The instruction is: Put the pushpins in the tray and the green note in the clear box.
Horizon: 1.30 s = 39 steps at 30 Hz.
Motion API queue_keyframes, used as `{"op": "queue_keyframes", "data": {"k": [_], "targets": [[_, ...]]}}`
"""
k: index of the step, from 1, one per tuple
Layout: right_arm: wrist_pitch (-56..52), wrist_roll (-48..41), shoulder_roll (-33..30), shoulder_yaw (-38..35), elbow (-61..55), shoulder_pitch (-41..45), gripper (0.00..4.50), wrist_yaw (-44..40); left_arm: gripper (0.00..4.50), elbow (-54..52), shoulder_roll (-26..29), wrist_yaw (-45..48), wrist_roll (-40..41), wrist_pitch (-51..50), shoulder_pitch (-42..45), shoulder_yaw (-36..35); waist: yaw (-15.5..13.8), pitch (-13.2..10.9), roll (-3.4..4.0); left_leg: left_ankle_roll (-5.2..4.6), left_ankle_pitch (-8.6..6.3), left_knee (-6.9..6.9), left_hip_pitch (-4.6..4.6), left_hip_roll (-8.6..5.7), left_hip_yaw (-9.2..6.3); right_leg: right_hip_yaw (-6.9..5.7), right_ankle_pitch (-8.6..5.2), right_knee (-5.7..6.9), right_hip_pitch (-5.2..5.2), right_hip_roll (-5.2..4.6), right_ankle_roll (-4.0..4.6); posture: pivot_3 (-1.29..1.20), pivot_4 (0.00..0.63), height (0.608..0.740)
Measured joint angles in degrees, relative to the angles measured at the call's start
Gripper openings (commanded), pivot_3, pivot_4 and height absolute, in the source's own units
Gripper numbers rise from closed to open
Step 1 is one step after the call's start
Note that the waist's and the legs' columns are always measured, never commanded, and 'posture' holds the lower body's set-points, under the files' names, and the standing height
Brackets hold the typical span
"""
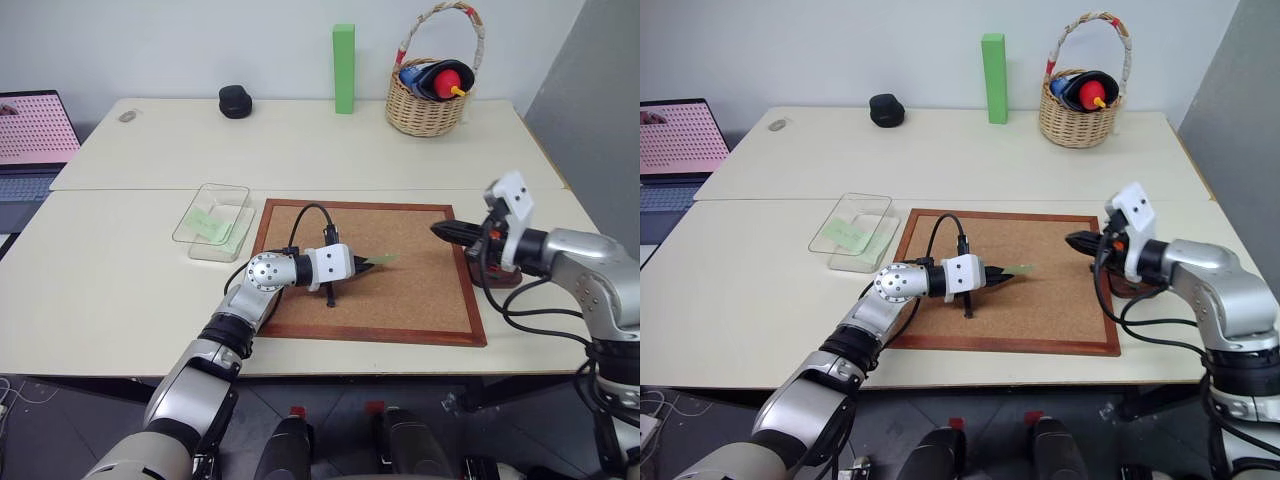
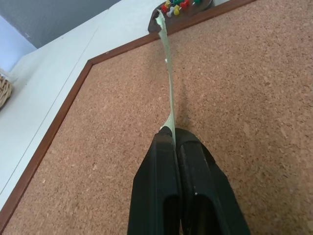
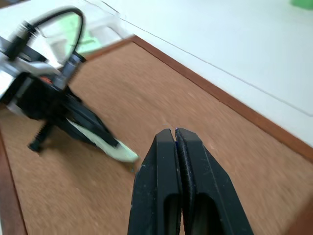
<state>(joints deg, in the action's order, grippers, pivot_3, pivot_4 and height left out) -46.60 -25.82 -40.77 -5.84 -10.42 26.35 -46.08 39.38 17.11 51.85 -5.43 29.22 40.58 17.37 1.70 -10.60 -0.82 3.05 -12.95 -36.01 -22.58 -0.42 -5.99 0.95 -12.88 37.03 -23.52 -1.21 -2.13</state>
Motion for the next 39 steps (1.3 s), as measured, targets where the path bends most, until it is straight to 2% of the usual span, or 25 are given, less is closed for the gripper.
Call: {"op": "queue_keyframes", "data": {"k": [5,13,14,15,23,24,28,29,35,39], "targets": [[3.4,4.4,-4.9,-0.7,4.6,-6.3,0.0,0.6,0.01,-5.6,1.1,-1.1,0.7,-2.7,-2.4,-1.4,0.1,0.0,0.0,0.0,0.0,-0.01,0.06,0.01,0.07,0.05,0.0,0.02,0.02,0.0,0.0,0.0,0.15,0.74],[10.0,10.2,-6.1,0.1,11.5,-7.9,0.0,2.3,0.01,-10.4,1.7,-1.3,0.7,-5.6,-4.5,-1.4,0.2,0.0,0.0,-0.01,0.0,-0.04,0.14,0.02,0.14,0.1,0.01,0.07,0.04,0.02,-0.02,0.0,0.15,0.74],[10.5,10.9,-6.0,0.4,12.3,-7.9,0.22,2.5,0.0,-10.8,1.7,-1.3,0.7,-6.0,-4.6,-1.4,0.2,0.0,0.0,0.0,0.0,-0.03,0.13,0.02,0.14,0.1,0.01,0.06,0.04,0.02,-0.02,0.0,0.15,0.74],[10.8,11.1,-5.9,0.4,12.7,-7.9,0.22,2.6,0.0,-10.9,1.7,-1.3,0.7,-6.2,-4.6,-1.4,0.1,0.0,0.0,0.0,0.0,-0.03,0.13,0.02,0.14,0.1,0.01,0.06,0.05,0.02,-0.02,0.0,0.15,0.74],[11.9,13.1,-4.7,0.5,15.9,-7.1,1.75,3.9,0.0,-12.7,1.8,-1.7,0.7,-6.8,-5.3,-1.4,0.2,0.0,0.0,0.0,0.01,-0.04,0.14,0.02,0.14,0.11,0.01,0.07,0.05,0.02,-0.02,0.0,0.15,0.74],[11.9,13.0,-4.3,0.5,15.9,-6.9,2.07,3.9,0.0,-13.0,1.8,-1.8,0.7,-6.9,-5.3,-1.4,0.2,0.0,0.0,0.0,0.01,-0.03,0.14,0.02,0.13,0.1,0.01,0.07,0.05,0.02,-0.02,0.0,0.15,0.74],[10.8,12.3,-3.7,0.2,15.8,-5.9,2.88,4.0,0.0,-13.1,1.8,-1.8,0.8,-7.4,-5.3,-1.4,0.1,0.0,0.0,0.0,0.01,-0.04,0.12,0.01,0.13,0.1,0.02,0.06,0.05,0.01,-0.02,0.0,0.15,0.74],[10.7,12.1,-3.7,0.1,15.8,-5.7,3.23,4.0,0.0,-13.1,1.8,-1.9,0.8,-7.5,-5.3,-1.4,0.1,0.0,0.0,0.0,0.01,-0.04,0.12,0.01,0.13,0.11,0.02,0.06,0.06,0.01,-0.02,0.0,0.15,0.74],[10.7,11.3,-3.7,0.1,15.8,-5.5,4.46,4.2,0.0,-13.1,1.8,-2.4,0.9,-7.5,-5.3,-1.5,0.1,0.0,0.0,0.0,0.0,-0.04,0.13,0.01,0.13,0.11,0.02,0.06,0.06,0.01,-0.02,0.0,0.15,0.74],[11.6,10.9,-3.4,-0.1,15.8,-5.5,4.46,3.8,0.0,-13.5,2.1,-2.5,1.0,-7.9,-5.3,-2.0,0.1,0.0,0.0,0.0,0.01,-0.04,0.13,0.01,0.14,0.11,0.02,0.07,0.06,0.01,-0.02,0.0,0.15,0.74]]}}
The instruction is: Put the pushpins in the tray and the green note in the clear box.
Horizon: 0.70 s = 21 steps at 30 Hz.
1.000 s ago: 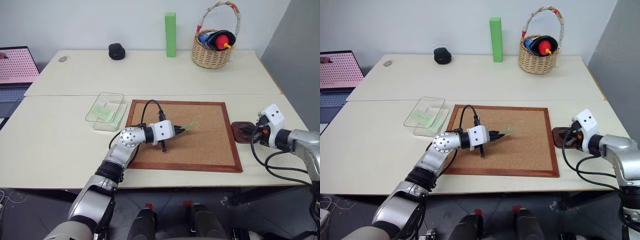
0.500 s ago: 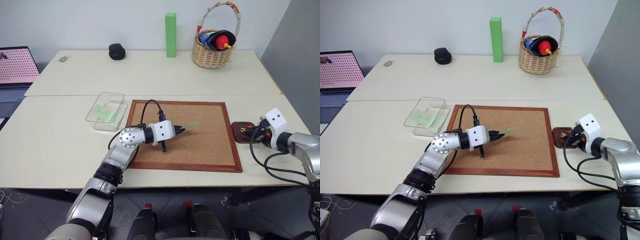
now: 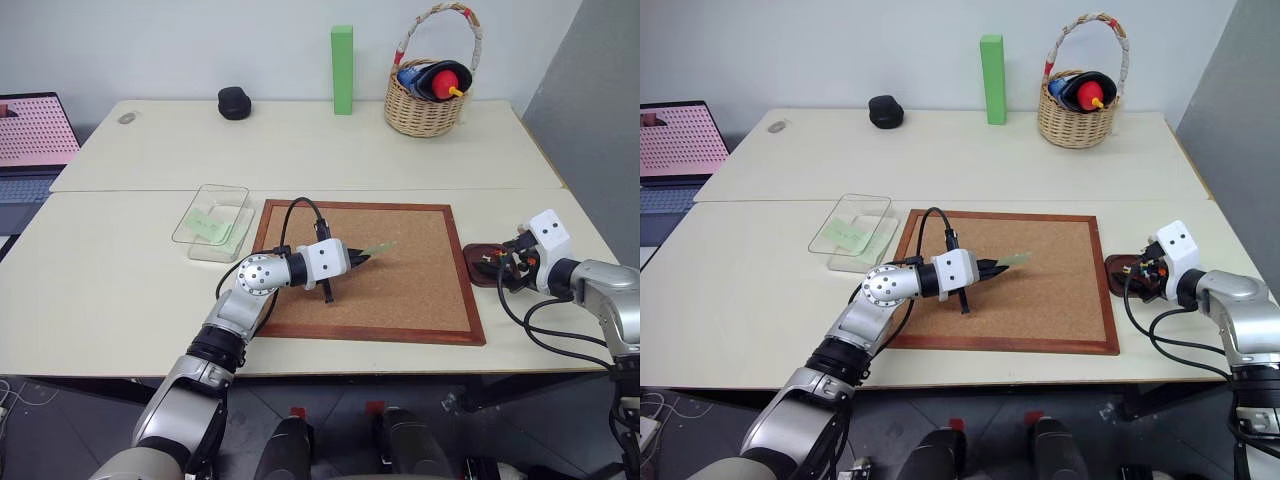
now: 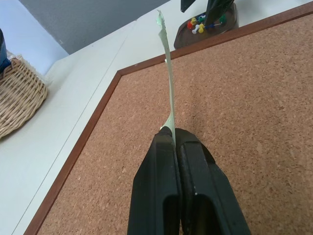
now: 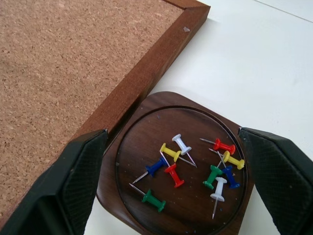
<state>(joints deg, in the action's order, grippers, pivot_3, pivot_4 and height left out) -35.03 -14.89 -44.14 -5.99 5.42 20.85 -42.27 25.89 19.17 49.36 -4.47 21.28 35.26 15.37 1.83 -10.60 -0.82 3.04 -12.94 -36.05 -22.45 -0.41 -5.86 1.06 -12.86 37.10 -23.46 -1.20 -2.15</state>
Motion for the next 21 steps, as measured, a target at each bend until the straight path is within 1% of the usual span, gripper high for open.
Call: {"op": "queue_keyframes", "data": {"k": [3,6,8,11,13,17,21], "targets": [[1.9,-1.6,0.1,-0.2,-0.9,0.1,4.46,-2.1,0.0,-2.3,1.0,-0.5,0.1,-2.3,0.0,-0.9,0.1,0.0,0.0,0.0,0.0,0.0,0.0,0.01,-0.01,0.0,0.0,0.0,0.0,0.01,0.0,0.0,0.15,0.74],[3.9,-3.8,0.4,-0.1,-5.1,0.3,4.46,-5.5,0.0,-6.4,3.2,-1.6,0.6,-7.4,-0.4,-3.5,0.3,0.0,0.0,0.0,0.0,0.01,0.04,0.05,-0.03,-0.01,0.0,0.03,0.0,0.05,0.0,0.0,0.15,0.74],[4.4,-5.5,1.1,0.4,-8.3,1.5,4.46,-7.5,0.0,-10.4,5.3,-2.6,2.0,-13.1,-1.1,-6.1,0.6,0.0,0.0,0.0,0.0,0.0,0.06,0.06,-0.03,-0.02,0.0,0.05,0.01,0.05,0.0,0.0,0.15,0.74],[4.4,-7.8,3.2,2.7,-13.6,4.1,4.46,-9.5,0.0,-16.8,10.5,-3.9,4.4,-23.9,-2.4,-11.8,1.1,0.0,-0.03,0.0,0.0,0.01,0.07,0.1,-0.11,-0.07,0.0,0.06,0.01,0.09,0.0,0.0,0.15,0.74],[4.0,-9.0,5.0,4.0,-15.1,6.0,4.46,-10.0,0.0,-19.8,13.9,-4.4,5.9,-29.6,-3.2,-15.5,1.2,0.0,-0.04,0.0,0.0,0.01,0.07,0.09,-0.14,-0.09,-0.01,0.06,0.03,0.08,0.0,0.0,0.15,0.74],[3.3,-9.1,7.4,8.7,-16.7,10.2,4.46,-11.1,0.0,-21.0,19.7,-6.1,6.1,-36.8,-5.0,-19.6,1.2,-0.1,-0.06,0.0,0.0,0.01,0.06,0.06,-0.15,-0.1,-0.01,0.03,0.04,0.06,0.01,0.0,0.15,0.74],[4.9,-7.0,8.9,13.9,-16.2,12.8,4.46,-12.8,0.0,-19.8,22.2,-8.7,5.7,-41.6,-5.4,-20.9,0.5,-0.1,-0.08,0.01,0.0,0.01,0.01,0.04,-0.17,-0.13,-0.01,-0.04,0.03,0.03,0.01,0.0,0.15,0.74]]}}
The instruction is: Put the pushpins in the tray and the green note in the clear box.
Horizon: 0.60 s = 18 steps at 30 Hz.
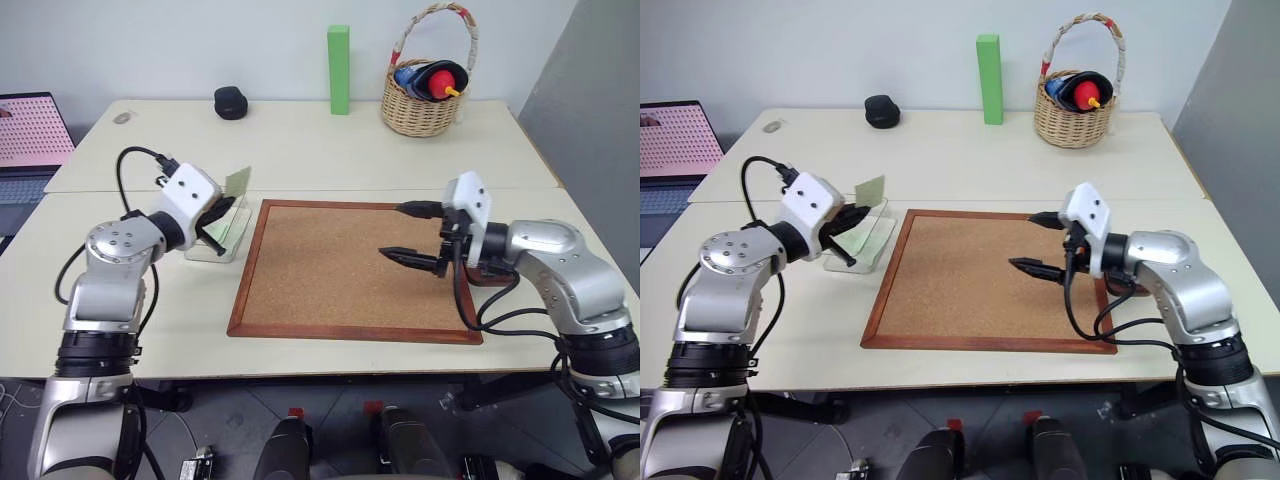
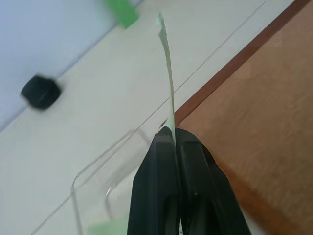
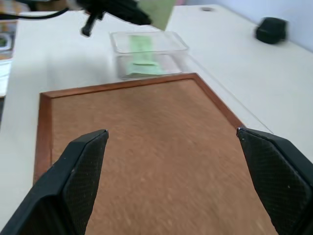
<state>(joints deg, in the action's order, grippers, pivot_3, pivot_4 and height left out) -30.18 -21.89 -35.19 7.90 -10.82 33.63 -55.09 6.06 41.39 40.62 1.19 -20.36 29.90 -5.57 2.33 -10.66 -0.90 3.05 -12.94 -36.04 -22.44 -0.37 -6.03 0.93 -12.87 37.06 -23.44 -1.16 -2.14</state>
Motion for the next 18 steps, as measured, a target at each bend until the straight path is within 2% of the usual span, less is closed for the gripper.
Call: {"op": "queue_keyframes", "data": {"k": [7,14,15,18], "targets": [[2.3,2.7,2.0,3.7,1.4,1.6,4.46,-1.3,0.0,4.3,0.6,-3.2,-0.9,-4.4,0.0,0.0,-0.5,0.0,-0.02,0.01,0.0,0.0,-0.08,-0.01,0.01,0.0,0.0,0.01,-0.09,-0.02,0.01,0.0,0.15,0.74],[2.3,2.9,2.6,4.6,1.5,1.6,4.5,-1.6,1.17,7.8,0.6,-3.9,-0.7,-4.8,0.4,0.1,-0.5,0.0,-0.02,0.01,0.0,0.0,-0.08,0.0,0.01,0.0,0.01,0.02,-0.09,-0.03,0.01,0.0,0.15,0.74],[2.3,2.9,2.6,4.6,1.5,1.6,4.5,-1.6,1.48,7.8,0.5,-3.9,-0.4,-5.1,0.8,0.1,-0.5,0.0,-0.02,0.01,0.0,0.0,-0.08,0.0,0.01,0.0,0.01,0.02,-0.09,-0.03,0.01,0.0,0.15,0.74],[2.3,2.9,2.6,4.6,1.5,1.6,4.5,-1.6,2.03,7.7,0.5,-3.9,0.4,-5.6,1.7,0.1,-0.5,0.0,-0.02,0.01,0.0,0.0,-0.07,-0.01,0.01,0.01,0.01,0.02,-0.09,-0.03,0.01,0.0,0.15,0.74]]}}
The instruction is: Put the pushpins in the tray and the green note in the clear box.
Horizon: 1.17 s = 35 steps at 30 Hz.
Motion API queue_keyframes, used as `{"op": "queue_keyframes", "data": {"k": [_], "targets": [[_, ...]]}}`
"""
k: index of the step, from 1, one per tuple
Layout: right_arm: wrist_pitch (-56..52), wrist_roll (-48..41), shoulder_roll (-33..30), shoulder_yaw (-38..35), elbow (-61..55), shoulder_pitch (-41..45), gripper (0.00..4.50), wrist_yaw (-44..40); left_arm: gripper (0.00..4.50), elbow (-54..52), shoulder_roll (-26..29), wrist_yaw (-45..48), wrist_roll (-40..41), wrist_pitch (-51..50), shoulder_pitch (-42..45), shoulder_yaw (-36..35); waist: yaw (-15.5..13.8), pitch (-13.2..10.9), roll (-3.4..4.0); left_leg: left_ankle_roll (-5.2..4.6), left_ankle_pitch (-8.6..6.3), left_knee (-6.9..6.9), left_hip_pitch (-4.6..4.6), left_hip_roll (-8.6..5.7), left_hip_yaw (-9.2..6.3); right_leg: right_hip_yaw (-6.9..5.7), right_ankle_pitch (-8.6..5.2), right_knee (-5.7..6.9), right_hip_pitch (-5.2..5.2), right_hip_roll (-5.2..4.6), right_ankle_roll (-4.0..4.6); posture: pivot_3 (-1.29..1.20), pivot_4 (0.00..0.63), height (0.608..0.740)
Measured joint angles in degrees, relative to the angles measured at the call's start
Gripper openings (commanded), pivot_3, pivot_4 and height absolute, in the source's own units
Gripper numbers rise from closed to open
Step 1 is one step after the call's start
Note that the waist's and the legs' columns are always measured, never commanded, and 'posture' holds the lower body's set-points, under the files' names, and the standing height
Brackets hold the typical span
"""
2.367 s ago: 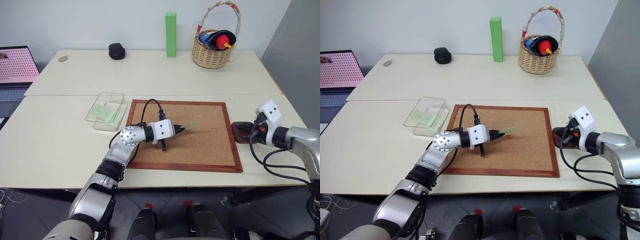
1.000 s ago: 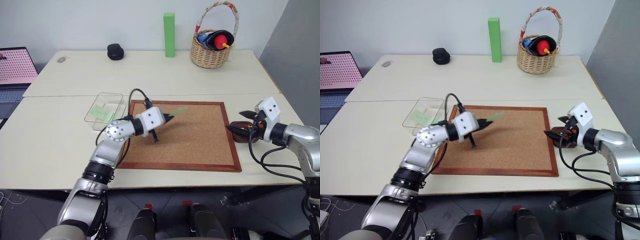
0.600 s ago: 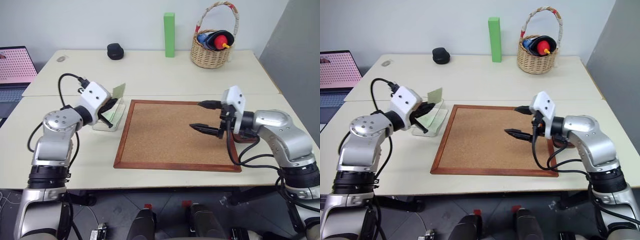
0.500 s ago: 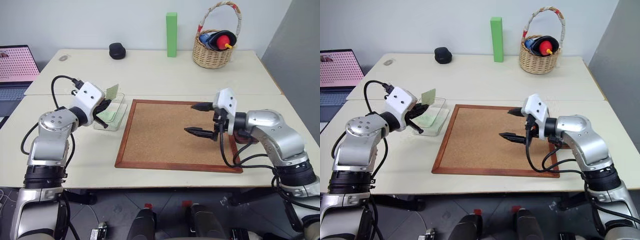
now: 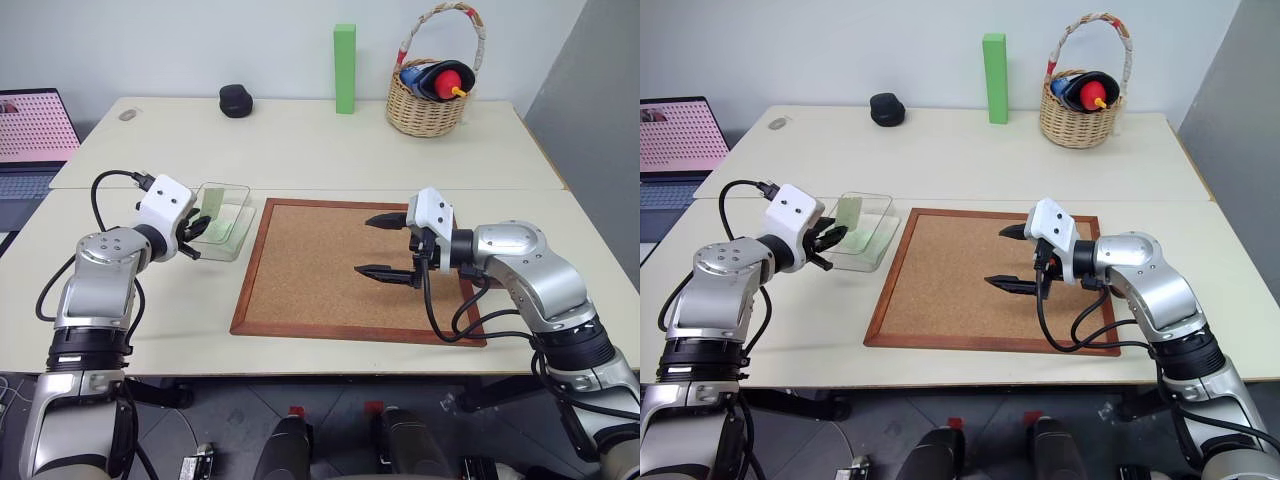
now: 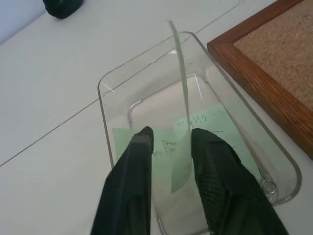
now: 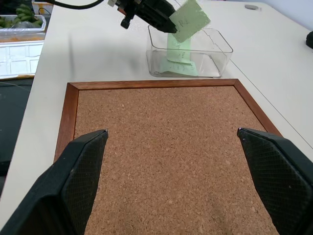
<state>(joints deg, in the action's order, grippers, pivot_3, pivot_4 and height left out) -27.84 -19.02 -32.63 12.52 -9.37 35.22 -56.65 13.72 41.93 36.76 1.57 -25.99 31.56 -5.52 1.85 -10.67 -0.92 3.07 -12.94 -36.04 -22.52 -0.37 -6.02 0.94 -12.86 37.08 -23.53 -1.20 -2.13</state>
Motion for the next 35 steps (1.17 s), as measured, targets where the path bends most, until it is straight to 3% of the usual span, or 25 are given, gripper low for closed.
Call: {"op": "queue_keyframes", "data": {"k": [12,17,23,29,35], "targets": [[0.0,0.0,0.0,0.0,0.0,0.0,4.5,0.4,4.42,-4.7,-0.7,-2.3,4.0,-6.3,0.0,-1.7,0.0,0.0,0.0,0.0,0.0,0.0,0.01,0.01,-0.01,0.0,0.0,0.03,0.0,0.0,0.0,0.0,0.15,0.74],[-0.2,-0.2,0.1,-0.5,-0.1,-0.1,4.5,0.9,4.49,-8.0,-1.5,-4.1,5.1,-5.7,0.0,-3.3,0.0,0.0,-0.02,0.0,0.0,0.0,0.0,0.01,-0.01,0.0,0.0,0.02,-0.01,-0.01,0.0,0.0,0.15,0.74],[-0.3,-0.8,0.1,-6.6,-2.4,-6.0,4.5,5.4,4.49,-21.0,-4.9,-3.7,8.4,-2.4,-1.5,-3.6,-0.4,0.0,-0.04,0.02,0.0,0.0,-0.06,-0.07,0.04,0.05,0.01,-0.06,0.01,-0.12,0.01,0.0,0.15,0.74],[-0.9,-0.4,2.1,-11.2,-3.5,-15.9,4.5,12.3,4.49,-28.0,-9.5,-1.8,10.1,-0.8,-13.7,1.8,0.1,0.0,-0.04,0.01,0.0,0.02,0.11,0.02,0.2,0.18,0.0,0.07,0.01,-0.05,0.02,0.0,0.15,0.74],[1.4,-0.2,2.4,-12.2,-3.7,-19.7,4.5,13.9,4.49,-29.8,-9.8,2.1,12.1,3.1,-20.1,3.1,0.0,0.0,-0.04,0.01,0.01,-0.02,0.21,0.05,0.21,0.18,0.01,0.13,0.08,0.02,0.04,0.0,0.15,0.74]]}}
